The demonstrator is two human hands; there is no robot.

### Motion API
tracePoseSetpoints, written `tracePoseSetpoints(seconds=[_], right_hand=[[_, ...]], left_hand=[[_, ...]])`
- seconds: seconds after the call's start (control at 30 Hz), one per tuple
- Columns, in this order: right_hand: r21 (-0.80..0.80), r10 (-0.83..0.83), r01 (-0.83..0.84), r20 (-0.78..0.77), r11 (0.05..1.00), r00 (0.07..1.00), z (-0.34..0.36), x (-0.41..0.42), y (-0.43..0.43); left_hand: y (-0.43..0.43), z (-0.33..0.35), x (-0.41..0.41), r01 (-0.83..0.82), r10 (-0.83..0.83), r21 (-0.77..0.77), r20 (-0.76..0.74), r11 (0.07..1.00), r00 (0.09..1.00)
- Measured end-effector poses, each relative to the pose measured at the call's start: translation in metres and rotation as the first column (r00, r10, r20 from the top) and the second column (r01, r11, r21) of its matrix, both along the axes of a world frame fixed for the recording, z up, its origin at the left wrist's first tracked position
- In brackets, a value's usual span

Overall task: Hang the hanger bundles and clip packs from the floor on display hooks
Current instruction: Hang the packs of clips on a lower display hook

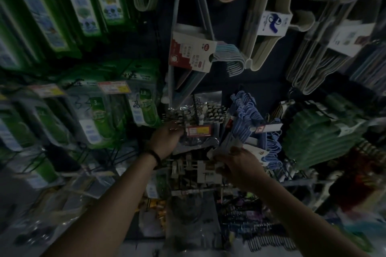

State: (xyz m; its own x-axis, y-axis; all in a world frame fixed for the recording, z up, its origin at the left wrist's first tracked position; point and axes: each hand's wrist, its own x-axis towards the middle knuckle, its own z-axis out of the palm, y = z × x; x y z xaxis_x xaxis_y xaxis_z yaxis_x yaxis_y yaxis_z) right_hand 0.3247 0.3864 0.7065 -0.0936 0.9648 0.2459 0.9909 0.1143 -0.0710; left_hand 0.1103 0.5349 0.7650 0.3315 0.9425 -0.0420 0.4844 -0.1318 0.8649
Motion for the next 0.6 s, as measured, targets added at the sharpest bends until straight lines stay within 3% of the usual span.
tracePoseSetpoints(seconds=[0.07, 0.17, 0.23, 0.3, 0.4, 0.6], right_hand=[[0.019, 0.029, -0.029, -0.006, 0.999, 1.000, -0.004, 0.006, 0.006], [-0.014, 0.054, -0.053, 0.010, 0.998, 0.999, -0.014, 0.017, 0.018], [-0.034, 0.065, -0.064, 0.026, 0.997, 0.998, -0.018, 0.022, 0.024], [-0.019, 0.084, -0.083, 0.020, 0.996, 0.996, -0.020, 0.026, 0.029], [0.022, 0.121, -0.121, 0.023, 0.992, 0.992, -0.020, 0.026, 0.036], [0.042, 0.281, -0.284, 0.067, 0.958, 0.957, -0.038, 0.032, 0.049]], left_hand=[[0.004, -0.008, 0.013, 0.047, -0.045, -0.065, 0.025, 0.997, 0.999], [0.003, -0.016, 0.022, -0.021, 0.076, -0.180, 0.304, 0.984, 0.950], [-0.002, -0.017, 0.021, -0.040, 0.088, -0.126, 0.399, 0.991, 0.913], [0.000, -0.022, 0.014, 0.019, -0.030, 0.040, 0.297, 0.999, 0.954], [0.001, -0.020, 0.004, 0.141, -0.145, 0.226, 0.000, 0.964, 0.989], [-0.001, -0.007, 0.008, 0.137, -0.099, 0.376, -0.118, 0.916, 0.988]])
